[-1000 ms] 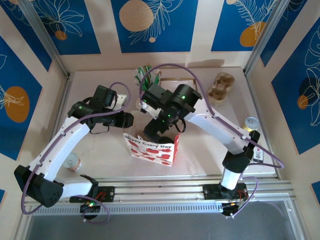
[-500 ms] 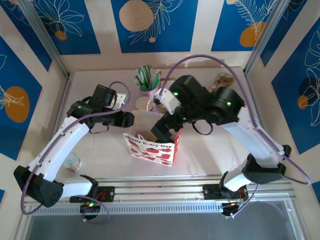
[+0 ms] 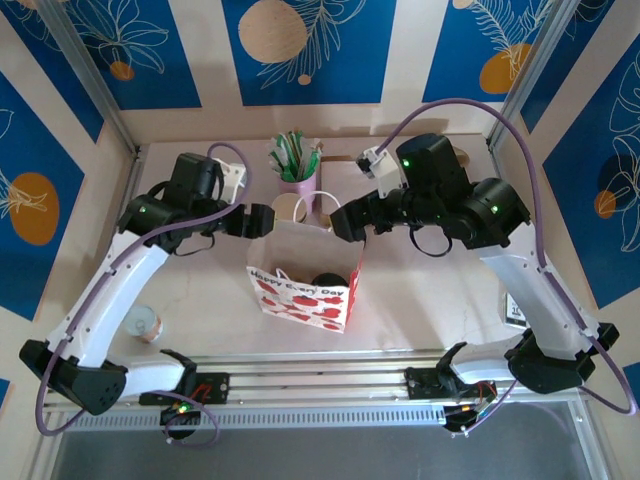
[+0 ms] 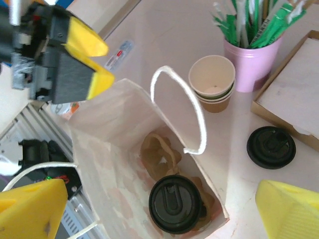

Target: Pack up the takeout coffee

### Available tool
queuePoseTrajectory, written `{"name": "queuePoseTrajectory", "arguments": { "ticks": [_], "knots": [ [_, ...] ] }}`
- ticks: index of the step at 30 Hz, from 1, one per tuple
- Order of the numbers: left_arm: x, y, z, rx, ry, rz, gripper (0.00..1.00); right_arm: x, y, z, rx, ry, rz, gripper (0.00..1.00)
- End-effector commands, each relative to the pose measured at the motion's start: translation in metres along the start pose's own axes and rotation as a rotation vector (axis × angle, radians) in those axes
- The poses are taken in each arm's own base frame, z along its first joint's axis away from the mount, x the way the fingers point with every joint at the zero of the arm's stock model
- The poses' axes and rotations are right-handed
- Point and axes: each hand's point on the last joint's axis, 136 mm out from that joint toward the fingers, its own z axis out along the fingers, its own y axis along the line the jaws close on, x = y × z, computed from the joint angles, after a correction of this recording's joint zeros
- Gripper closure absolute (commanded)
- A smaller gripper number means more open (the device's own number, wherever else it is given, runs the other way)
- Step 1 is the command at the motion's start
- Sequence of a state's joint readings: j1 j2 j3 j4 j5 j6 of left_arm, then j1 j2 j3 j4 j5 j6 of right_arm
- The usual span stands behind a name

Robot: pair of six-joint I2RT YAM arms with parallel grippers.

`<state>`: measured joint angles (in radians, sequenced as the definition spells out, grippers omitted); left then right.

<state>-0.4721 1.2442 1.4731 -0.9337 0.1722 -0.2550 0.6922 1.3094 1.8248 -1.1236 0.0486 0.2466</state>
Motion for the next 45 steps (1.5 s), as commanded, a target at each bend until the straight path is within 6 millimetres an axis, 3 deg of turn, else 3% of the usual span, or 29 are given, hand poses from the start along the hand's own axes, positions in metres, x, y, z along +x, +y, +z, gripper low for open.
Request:
{"name": "queuePoseTrajectory", "arguments": {
  "ticks": [1, 6, 9, 12, 21, 27, 33, 39, 45],
  "knots": [
    [-0.027, -0.011, -0.026, 0.021, -0.134, 0.028, 0.09, -0.012, -0.009, -0.006, -0.017, -0.071, 0.101, 0.04],
    [-0.046, -0.003, -0.05, -0.047, -0.282, 0.054, 0.02, -0.019, -0.032, 0.008, 0.002, -0.098, 0.188, 0.07],
    [-0.055, 0.002, -0.059, -0.082, -0.346, 0.068, 0.0, -0.025, -0.057, 0.02, 0.07, -0.111, 0.225, 0.09],
    [-0.061, 0.005, -0.057, -0.097, -0.366, 0.078, 0.0, -0.032, -0.082, 0.042, 0.092, -0.101, 0.291, 0.13],
    [-0.082, 0.019, -0.038, -0.172, -0.345, 0.081, 0.05, -0.08, -0.123, 0.115, 0.097, -0.079, 0.286, 0.32],
    [-0.072, 0.032, -0.029, -0.221, -0.376, 0.116, 0.04, -0.098, -0.136, 0.172, 0.048, -0.041, 0.269, 0.4],
    [-0.065, 0.039, -0.03, -0.247, -0.426, 0.123, 0.03, -0.105, -0.143, 0.212, 0.038, -0.007, 0.236, 0.49],
    [-0.058, 0.047, -0.021, -0.267, -0.424, 0.118, 0.03, -0.1, -0.15, 0.236, 0.083, 0.039, 0.222, 0.53],
    [-0.054, 0.049, -0.013, -0.27, -0.405, 0.119, 0.03, -0.095, -0.149, 0.247, 0.107, 0.055, 0.198, 0.59]
  ]
}}
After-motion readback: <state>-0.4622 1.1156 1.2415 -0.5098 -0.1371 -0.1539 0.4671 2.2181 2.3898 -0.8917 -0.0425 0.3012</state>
